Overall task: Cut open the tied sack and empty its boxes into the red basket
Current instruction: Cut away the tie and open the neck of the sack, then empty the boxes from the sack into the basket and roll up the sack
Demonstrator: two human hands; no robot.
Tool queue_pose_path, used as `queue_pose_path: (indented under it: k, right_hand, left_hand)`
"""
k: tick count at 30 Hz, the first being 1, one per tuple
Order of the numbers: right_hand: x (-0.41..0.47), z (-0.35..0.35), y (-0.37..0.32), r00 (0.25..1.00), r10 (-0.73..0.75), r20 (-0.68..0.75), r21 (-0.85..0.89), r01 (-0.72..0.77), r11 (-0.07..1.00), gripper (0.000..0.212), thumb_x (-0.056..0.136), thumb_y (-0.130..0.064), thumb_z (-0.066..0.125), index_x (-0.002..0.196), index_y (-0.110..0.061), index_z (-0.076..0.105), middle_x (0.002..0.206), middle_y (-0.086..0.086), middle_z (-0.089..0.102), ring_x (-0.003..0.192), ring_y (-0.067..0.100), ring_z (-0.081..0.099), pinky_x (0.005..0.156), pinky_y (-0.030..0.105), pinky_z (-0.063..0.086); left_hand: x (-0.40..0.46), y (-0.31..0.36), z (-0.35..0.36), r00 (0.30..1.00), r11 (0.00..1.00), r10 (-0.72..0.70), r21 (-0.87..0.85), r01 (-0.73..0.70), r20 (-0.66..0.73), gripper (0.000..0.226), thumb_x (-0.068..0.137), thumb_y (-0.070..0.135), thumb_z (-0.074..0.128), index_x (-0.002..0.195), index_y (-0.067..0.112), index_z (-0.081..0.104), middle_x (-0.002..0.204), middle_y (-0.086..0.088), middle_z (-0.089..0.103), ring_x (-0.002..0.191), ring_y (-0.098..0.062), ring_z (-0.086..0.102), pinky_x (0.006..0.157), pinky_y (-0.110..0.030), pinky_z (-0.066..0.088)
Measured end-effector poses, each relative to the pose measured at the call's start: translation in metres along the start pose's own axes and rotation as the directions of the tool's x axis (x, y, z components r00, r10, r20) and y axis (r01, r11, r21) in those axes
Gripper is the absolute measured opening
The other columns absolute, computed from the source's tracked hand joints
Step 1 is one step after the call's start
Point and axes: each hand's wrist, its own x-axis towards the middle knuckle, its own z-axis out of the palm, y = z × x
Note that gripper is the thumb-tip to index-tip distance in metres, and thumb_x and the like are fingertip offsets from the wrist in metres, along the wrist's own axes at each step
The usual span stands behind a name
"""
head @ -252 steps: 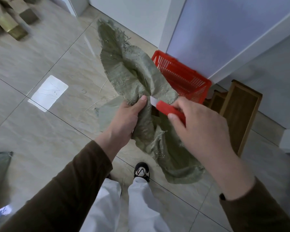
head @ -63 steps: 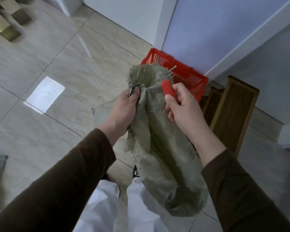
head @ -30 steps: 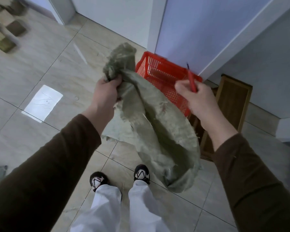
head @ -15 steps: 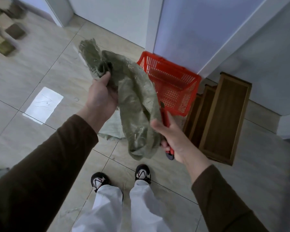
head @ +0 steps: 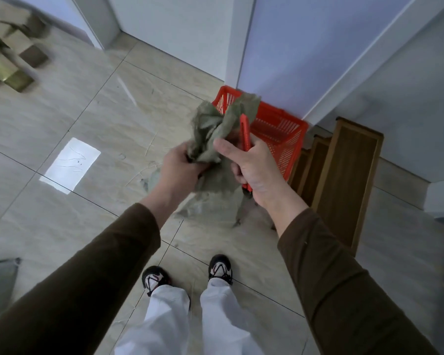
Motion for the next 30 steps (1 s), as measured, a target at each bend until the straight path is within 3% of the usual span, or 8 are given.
queue_pose_path:
  k: [3, 6, 9, 12, 19, 22, 26, 30]
  right_hand:
    - [-0.007, -0.019, -0.001, 0.996, -0.065, -0.068, -0.144, 0.055, 0.988, 0.046, 0.074, -0.052, 0.090, 0.107, -0.025, 0.074, 0.063, -0.021, 0.065, 0.053, -0.003, 0.058, 0.055, 0.013, 0.042]
    - [-0.019, -0.020, 0.002, 0.987, -0.090, -0.133, -0.261, 0.053, 0.964, 0.083, 0.060, -0.071, 0.087, 0.130, -0.029, 0.068, 0.112, -0.014, 0.077, 0.103, 0.003, 0.071, 0.095, 0.028, 0.053]
    - [-0.026, -0.001, -0.010, 0.986, -0.145, -0.086, -0.295, 0.114, 0.949, 0.108, 0.062, -0.061, 0.093, 0.154, -0.031, 0.046, 0.144, -0.016, 0.061, 0.130, -0.002, 0.056, 0.107, 0.018, 0.044]
    - [-0.027, 0.020, -0.035, 0.977, -0.213, 0.026, -0.294, 0.211, 0.932, 0.108, 0.065, -0.043, 0.095, 0.157, -0.029, 0.039, 0.149, -0.008, 0.058, 0.137, 0.007, 0.054, 0.112, 0.029, 0.046]
    - [-0.041, 0.051, -0.118, 0.988, -0.146, -0.043, -0.131, 0.140, 0.981, 0.011, 0.087, -0.004, 0.070, 0.090, -0.014, 0.072, 0.078, -0.003, 0.078, 0.077, 0.016, 0.075, 0.071, 0.035, 0.062]
    - [-0.058, 0.052, -0.158, 0.993, -0.049, -0.105, -0.010, 0.048, 0.999, 0.013, 0.095, -0.010, 0.065, 0.083, -0.015, 0.064, 0.047, -0.009, 0.058, 0.037, 0.006, 0.051, 0.038, 0.020, 0.040]
    - [-0.083, 0.061, -0.207, 0.997, 0.023, -0.068, 0.191, -0.010, 0.982, 0.028, 0.099, -0.015, 0.062, 0.073, -0.017, 0.052, 0.041, -0.004, 0.036, 0.032, 0.010, 0.028, 0.038, 0.019, 0.021]
    - [-0.102, 0.096, -0.248, 0.992, 0.117, 0.052, 0.367, -0.127, 0.922, 0.032, 0.102, -0.023, 0.059, 0.071, -0.017, 0.051, 0.043, -0.001, 0.040, 0.033, 0.009, 0.031, 0.036, 0.018, 0.023]
  left_hand:
    - [0.006, 0.027, -0.016, 0.987, 0.997, 0.019, -0.077, -0.032, -0.160, 0.018, 0.091, 0.000, 0.075, 0.093, 0.018, 0.073, 0.104, -0.016, 0.074, 0.096, -0.033, 0.074, 0.089, -0.054, 0.063]
    - [0.002, 0.055, -0.028, 0.978, 0.992, 0.114, -0.031, -0.121, -0.174, 0.027, 0.090, -0.003, 0.074, 0.089, 0.025, 0.071, 0.106, -0.005, 0.065, 0.098, -0.022, 0.069, 0.086, -0.038, 0.062]
    - [-0.008, 0.081, -0.035, 0.995, 0.988, 0.072, -0.130, -0.080, -0.063, 0.019, 0.095, -0.003, 0.070, 0.107, 0.011, 0.073, 0.095, -0.003, 0.076, 0.085, -0.016, 0.076, 0.073, -0.028, 0.065]
    - [-0.023, 0.112, -0.042, 0.993, 0.985, 0.116, -0.128, -0.114, 0.005, 0.016, 0.098, 0.001, 0.067, 0.111, 0.008, 0.072, 0.101, -0.007, 0.077, 0.090, -0.018, 0.076, 0.078, -0.029, 0.063]
    - [-0.054, 0.200, -0.065, 0.939, 0.919, 0.283, -0.335, -0.208, 0.194, 0.041, 0.090, 0.016, 0.076, 0.127, 0.011, 0.061, 0.121, -0.022, 0.070, 0.110, -0.030, 0.066, 0.096, -0.052, 0.048]
    - [-0.064, 0.197, -0.094, 0.915, 0.907, 0.352, -0.312, -0.281, 0.197, 0.069, 0.082, 0.042, 0.076, 0.142, 0.025, 0.048, 0.142, -0.005, 0.054, 0.130, -0.024, 0.052, 0.102, -0.048, 0.042]
    - [-0.094, 0.157, -0.111, 0.911, 0.989, 0.114, 0.039, -0.141, 0.397, 0.128, 0.066, 0.049, 0.085, 0.167, 0.031, 0.009, 0.172, 0.002, 0.021, 0.155, -0.010, 0.026, 0.125, -0.037, 0.028]
    - [-0.109, 0.157, -0.071, 0.929, 0.985, 0.150, 0.024, -0.168, 0.337, 0.090, 0.065, 0.042, 0.091, 0.144, 0.011, 0.058, 0.137, -0.008, 0.069, 0.128, -0.022, 0.066, 0.114, -0.051, 0.049]
